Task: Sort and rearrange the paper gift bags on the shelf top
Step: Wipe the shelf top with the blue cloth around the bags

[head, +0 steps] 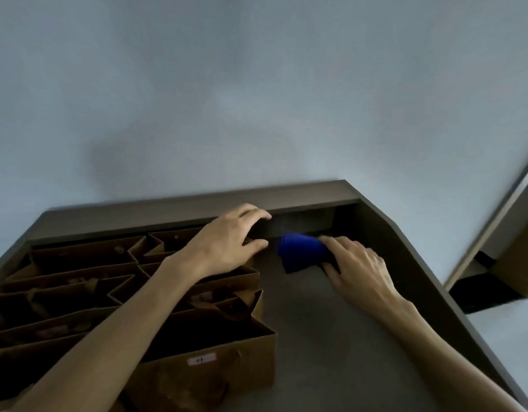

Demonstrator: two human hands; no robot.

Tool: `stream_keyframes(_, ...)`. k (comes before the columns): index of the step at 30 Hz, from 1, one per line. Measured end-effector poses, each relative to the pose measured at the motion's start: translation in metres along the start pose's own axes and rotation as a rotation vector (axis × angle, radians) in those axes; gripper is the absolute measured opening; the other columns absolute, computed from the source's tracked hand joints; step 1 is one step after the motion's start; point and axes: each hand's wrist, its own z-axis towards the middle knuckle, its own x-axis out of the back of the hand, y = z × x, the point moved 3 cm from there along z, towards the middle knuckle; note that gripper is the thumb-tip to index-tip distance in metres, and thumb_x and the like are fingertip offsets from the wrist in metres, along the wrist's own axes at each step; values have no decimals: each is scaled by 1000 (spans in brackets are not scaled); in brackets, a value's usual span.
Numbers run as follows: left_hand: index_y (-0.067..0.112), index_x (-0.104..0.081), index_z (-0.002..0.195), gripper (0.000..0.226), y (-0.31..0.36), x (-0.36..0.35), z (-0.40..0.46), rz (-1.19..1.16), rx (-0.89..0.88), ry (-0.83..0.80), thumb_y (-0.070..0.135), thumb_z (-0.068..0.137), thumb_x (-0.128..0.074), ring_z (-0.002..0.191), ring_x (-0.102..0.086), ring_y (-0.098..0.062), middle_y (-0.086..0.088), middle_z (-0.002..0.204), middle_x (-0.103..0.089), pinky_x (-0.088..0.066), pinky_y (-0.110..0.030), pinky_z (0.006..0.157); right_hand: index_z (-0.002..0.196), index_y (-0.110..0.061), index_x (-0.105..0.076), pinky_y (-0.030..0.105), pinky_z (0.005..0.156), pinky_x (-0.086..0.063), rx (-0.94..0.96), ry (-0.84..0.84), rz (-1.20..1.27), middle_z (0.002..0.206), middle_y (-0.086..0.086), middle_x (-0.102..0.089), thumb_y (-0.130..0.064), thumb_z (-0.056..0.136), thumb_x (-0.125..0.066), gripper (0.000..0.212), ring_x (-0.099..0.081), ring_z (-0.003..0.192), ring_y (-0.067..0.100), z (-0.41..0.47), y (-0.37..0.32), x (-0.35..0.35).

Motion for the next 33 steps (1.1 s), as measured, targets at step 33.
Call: stream_keyframes(33, 36, -38, 144, 53, -25, -57, -23, 220, 171, -125, 53, 101, -14, 142, -30, -18, 9, 159, -22, -21, -44, 115, 154, -33, -9, 40, 120, -14, 198, -440, 143, 162, -7, -13, -48, 100, -37, 62, -15, 148, 14, 1, -22, -111)
